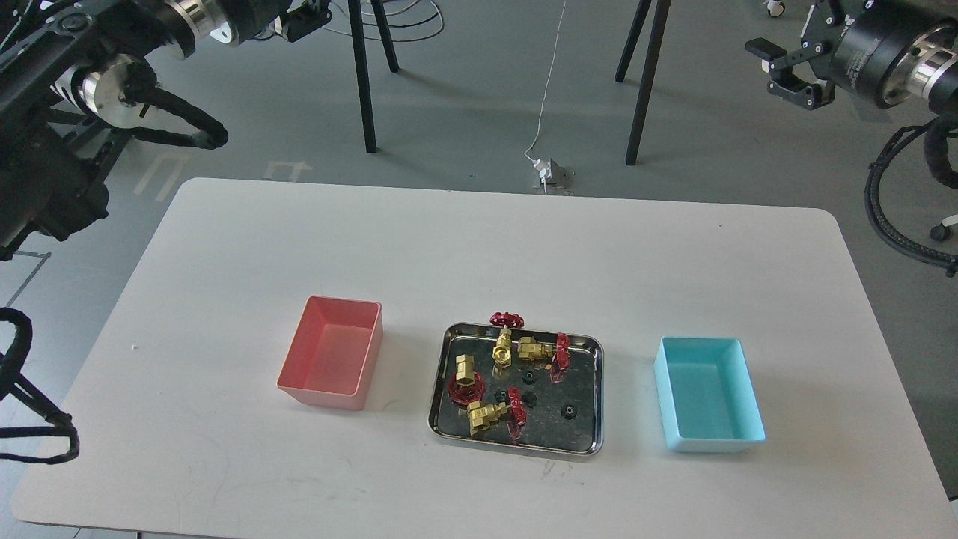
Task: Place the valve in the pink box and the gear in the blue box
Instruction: 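Move the left arm from rest toward the metal tray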
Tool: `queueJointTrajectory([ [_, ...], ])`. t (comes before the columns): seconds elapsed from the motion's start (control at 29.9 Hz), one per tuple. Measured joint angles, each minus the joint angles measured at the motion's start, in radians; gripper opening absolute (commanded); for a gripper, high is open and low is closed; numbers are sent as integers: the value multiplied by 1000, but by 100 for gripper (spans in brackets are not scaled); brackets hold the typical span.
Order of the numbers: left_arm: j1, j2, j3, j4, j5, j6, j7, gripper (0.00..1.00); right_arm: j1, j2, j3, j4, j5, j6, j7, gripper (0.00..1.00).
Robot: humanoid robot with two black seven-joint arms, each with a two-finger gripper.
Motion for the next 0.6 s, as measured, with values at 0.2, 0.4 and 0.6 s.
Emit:
queueJointTrajectory([
  [0.2, 0, 4, -2, -17, 42, 4, -97, 100, 0, -2, -1, 4, -3, 4, 0, 99],
  [0.4, 58, -5, -51, 15, 2, -37, -204, 100, -1, 1, 0, 6, -5, 5, 1, 99],
  [0.6, 116, -11, -31, -8, 312, 154, -424, 100, 4, 1, 19, 7, -9, 5, 2, 99],
])
